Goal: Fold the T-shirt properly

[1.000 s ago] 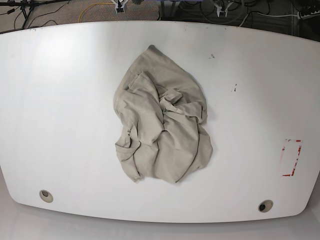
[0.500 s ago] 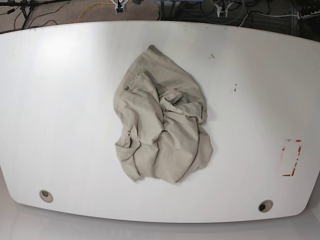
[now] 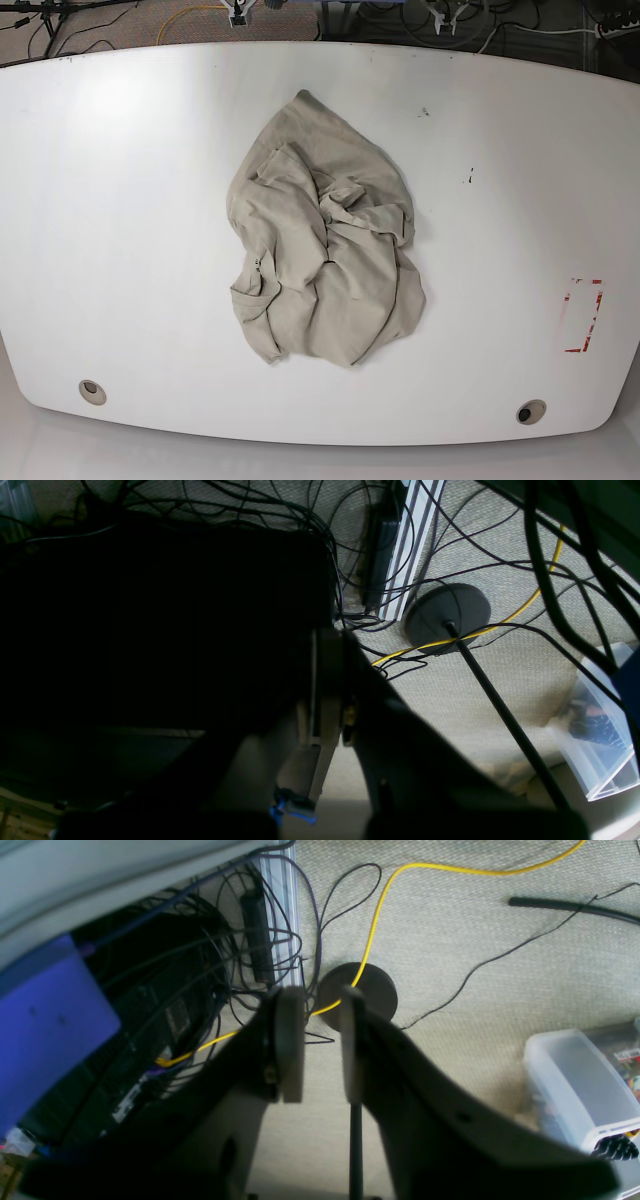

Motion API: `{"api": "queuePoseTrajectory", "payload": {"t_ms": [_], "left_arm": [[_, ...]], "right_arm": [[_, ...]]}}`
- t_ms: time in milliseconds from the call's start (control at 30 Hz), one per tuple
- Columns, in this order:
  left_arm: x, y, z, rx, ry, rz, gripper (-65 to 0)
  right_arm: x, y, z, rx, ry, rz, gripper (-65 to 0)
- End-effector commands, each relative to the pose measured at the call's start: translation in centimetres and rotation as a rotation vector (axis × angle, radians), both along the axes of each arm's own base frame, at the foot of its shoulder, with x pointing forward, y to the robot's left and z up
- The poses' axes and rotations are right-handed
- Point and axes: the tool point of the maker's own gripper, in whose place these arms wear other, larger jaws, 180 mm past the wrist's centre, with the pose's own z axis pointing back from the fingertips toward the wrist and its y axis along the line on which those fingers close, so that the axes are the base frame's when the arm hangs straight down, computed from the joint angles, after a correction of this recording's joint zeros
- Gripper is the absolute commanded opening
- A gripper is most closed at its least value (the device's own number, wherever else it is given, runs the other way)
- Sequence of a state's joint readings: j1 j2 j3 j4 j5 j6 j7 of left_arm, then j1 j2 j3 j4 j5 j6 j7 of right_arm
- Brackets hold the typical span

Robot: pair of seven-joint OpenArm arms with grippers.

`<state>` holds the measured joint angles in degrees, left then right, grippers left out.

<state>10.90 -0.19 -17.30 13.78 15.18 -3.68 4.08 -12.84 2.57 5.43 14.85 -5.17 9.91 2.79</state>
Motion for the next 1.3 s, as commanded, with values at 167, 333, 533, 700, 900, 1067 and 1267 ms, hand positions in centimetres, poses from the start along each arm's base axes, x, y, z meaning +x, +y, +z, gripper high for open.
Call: {"api": "queuePoseTrajectory", "payload": {"t_ms": [167, 333, 533, 700, 900, 1067, 1267], "left_arm": [[-0.6, 2.5, 1.3, 0.049, -0.132, -0.027, -64.4], [0.4, 2.0, 1.0, 0.047, -0.134, -0.028, -64.5], [1.1, 1.1, 0.4, 0.026, -0.091, -0.008, -64.4], [3.0, 0.2, 0.3, 0.010, -0.119, -0.004, -64.3], [3.3, 0.0, 0.2, 0.006, -0.115, -0.002, -64.1], [3.5, -0.2, 0.0, 0.001, -0.100, 0.024, -63.9], [3.4, -0.4, 0.0, -0.006, -0.097, 0.034, -63.9]], "right_arm": [[0.9, -0.6, 2.0, -0.020, -0.142, 0.018, -54.0], [0.3, 0.0, 1.6, -0.008, -0.112, 0.029, -53.8], [0.7, 0.1, 0.5, -0.006, -0.063, 0.028, -53.3], [1.3, 0.2, 0.2, 0.002, -0.050, 0.007, -53.2], [1.6, 0.4, 0.1, 0.009, -0.043, 0.007, -53.2], [2.8, 0.6, -0.2, 0.012, -0.040, 0.013, -53.1], [3.0, 1.0, -0.2, 0.017, -0.043, 0.010, -53.1]]}}
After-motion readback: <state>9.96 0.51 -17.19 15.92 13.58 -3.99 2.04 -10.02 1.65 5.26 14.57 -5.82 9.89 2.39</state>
